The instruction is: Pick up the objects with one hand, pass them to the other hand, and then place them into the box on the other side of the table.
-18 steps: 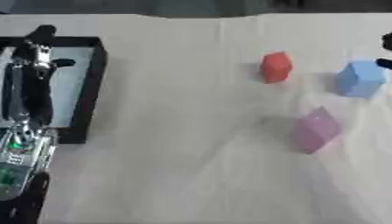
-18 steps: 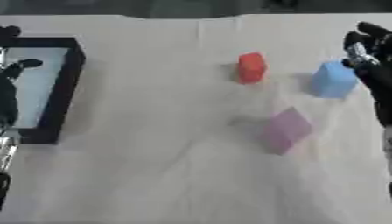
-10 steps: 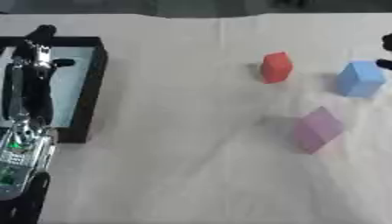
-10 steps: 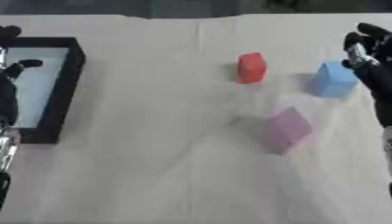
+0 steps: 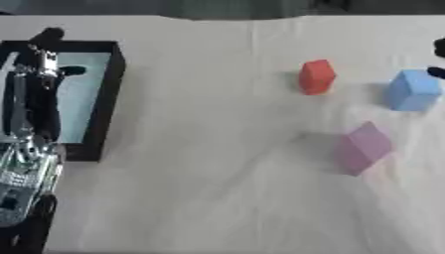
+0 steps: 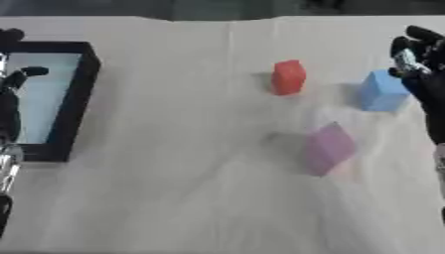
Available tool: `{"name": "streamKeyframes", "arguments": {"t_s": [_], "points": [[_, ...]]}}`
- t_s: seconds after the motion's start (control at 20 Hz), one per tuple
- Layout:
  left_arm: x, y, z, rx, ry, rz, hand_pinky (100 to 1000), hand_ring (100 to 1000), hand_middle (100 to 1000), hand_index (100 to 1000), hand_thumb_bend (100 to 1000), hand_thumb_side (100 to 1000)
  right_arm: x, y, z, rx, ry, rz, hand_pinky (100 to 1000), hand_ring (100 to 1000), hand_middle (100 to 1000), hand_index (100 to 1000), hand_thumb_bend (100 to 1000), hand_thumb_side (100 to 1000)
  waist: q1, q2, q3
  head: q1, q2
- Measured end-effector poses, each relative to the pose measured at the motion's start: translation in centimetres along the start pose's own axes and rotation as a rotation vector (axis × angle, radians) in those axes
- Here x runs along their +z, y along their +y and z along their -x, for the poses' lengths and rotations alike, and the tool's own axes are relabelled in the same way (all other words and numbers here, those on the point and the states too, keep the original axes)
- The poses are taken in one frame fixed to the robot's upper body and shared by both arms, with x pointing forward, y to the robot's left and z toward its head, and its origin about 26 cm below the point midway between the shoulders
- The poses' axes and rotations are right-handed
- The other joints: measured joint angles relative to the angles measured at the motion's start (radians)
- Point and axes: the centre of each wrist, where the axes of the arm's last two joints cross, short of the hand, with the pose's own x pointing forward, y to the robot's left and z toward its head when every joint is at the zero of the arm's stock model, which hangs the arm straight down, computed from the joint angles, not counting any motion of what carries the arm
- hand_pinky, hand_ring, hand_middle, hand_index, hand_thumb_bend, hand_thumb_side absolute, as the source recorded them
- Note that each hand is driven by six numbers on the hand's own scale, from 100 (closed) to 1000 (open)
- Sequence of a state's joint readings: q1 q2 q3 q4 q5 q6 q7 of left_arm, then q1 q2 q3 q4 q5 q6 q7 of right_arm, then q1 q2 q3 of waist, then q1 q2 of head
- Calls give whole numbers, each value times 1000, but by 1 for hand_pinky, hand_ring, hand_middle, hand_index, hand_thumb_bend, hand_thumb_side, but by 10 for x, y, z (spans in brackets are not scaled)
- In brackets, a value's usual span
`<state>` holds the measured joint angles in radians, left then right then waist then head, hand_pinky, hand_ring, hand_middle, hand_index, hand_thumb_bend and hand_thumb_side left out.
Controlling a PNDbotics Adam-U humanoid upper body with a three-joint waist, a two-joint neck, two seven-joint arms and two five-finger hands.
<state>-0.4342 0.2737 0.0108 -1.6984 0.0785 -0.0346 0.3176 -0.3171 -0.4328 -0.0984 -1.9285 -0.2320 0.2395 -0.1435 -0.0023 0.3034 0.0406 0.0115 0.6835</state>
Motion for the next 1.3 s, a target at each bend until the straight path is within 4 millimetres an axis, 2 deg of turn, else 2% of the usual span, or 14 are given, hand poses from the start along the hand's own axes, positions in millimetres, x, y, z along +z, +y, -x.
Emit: {"name": "streamKeyframes", "arguments": {"t_s": [0.3,0.5,0.9,1.0,1.3], "points": [[-3,-1,-2,4,-10,1,623,1000,801,799,392,717,-2,-4,-3,13,-13,0,821,925,778,878,305,397,0,0,15,-1,-11],[-3,-2,-3,5,-12,2,623,1000,802,799,391,718,-9,-17,-9,87,-19,-46,832,943,797,893,348,388,0,0,15,-4,-18],[-2,-1,-2,2,-8,2,622,1000,802,799,389,719,-39,-62,-33,322,-16,-170,847,957,822,903,403,375,0,0,8,-20,-19],[-2,0,-2,-2,-8,4,622,1000,802,799,389,719,-47,-73,-38,382,4,-226,847,953,824,899,435,362,0,0,8,-31,-20],[-2,0,-2,-11,-5,13,622,1000,802,799,387,719,-74,-110,-45,594,79,-402,868,964,848,901,433,293,0,0,10,-53,-31]]}}
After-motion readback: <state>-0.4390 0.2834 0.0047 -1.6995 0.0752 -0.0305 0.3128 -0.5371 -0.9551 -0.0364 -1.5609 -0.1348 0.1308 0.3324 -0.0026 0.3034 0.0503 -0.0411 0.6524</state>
